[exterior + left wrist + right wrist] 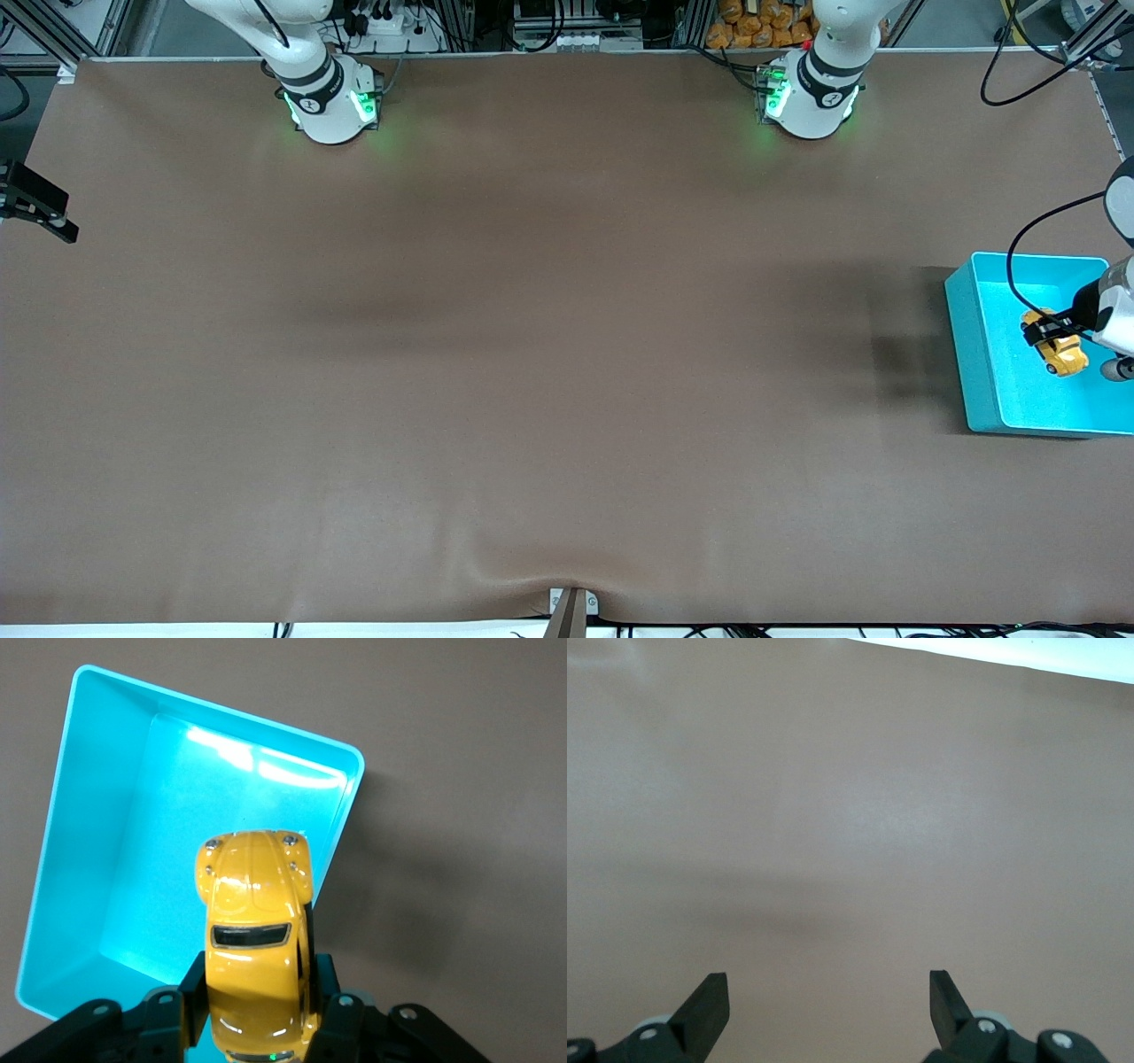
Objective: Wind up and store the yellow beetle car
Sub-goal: 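Lift the car with the left gripper and carry it over the box, then lower the car into the teal box and open the left gripper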
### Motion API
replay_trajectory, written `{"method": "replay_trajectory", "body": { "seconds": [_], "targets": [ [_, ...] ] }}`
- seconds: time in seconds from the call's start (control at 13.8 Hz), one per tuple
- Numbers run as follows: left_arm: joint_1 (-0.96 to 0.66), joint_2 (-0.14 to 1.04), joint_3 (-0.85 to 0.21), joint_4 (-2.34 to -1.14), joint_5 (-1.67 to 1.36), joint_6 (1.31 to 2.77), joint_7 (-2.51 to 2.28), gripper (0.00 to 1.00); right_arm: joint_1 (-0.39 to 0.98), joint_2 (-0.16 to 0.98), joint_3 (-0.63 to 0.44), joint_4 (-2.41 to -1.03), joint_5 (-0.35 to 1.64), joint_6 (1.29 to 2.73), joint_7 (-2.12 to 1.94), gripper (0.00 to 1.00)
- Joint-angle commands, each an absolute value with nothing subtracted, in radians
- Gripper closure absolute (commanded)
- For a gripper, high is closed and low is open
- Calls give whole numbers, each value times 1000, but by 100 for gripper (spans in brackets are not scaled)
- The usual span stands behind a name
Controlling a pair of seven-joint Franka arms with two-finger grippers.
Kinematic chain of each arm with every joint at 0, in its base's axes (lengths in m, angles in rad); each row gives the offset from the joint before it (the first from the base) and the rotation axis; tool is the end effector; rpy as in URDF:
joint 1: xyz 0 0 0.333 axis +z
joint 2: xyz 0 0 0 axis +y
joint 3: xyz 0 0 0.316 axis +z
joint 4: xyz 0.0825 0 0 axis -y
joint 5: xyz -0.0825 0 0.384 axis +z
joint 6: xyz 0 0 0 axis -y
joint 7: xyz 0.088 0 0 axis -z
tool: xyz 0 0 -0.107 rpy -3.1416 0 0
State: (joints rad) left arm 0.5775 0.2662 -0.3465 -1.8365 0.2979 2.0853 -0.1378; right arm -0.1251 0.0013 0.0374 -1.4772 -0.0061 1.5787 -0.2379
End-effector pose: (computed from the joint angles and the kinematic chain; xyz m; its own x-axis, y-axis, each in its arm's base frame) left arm 0.5989 0.1688 0.3938 0.9731 0.2298 0.0151 0.2290 -0.9588 -0.1683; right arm 0.5537 -0.0494 0.6688 0.9840 0.1501 0.0958 0.1479 -0.9886 0.0294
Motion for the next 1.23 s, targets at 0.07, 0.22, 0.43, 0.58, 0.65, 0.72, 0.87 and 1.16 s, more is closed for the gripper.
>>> {"method": "replay_trajectory", "body": {
  "seconds": [0.07, 0.22, 0.43, 0.58, 0.65, 0.72, 0.87, 1.16],
  "targets": [
    [629, 258, -348, -1789, 291, 2022, -17, 100, -101, -17, 12, -1489, -18, 1577, -218, 0],
    [655, 270, -348, -1784, 291, 2028, 43, 100, -92, -17, 6, -1488, -18, 1577, -218, 0],
    [675, 314, -348, -1746, 288, 2039, 101, 100, -80, -17, -12, -1488, -18, 1577, -215, 0],
    [683, 354, -348, -1733, 287, 2066, 110, 100, -80, -23, -12, -1483, -18, 1569, -215, 0],
    [687, 371, -348, -1733, 293, 2086, 112, 100, -84, -26, -12, -1482, -17, 1562, -215, 0],
    [689, 389, -348, -1733, 295, 2112, 130, 100, -89, -25, -12, -1471, -14, 1560, -215, 0],
    [716, 417, -348, -1735, 296, 2155, 166, 100, -87, -20, -12, -1471, -12, 1560, -215, 0],
    [721, 478, -345, -1738, 307, 2213, 193, 100, -87, -17, -11, -1468, -14, 1562, -215, 0]
  ]
}}
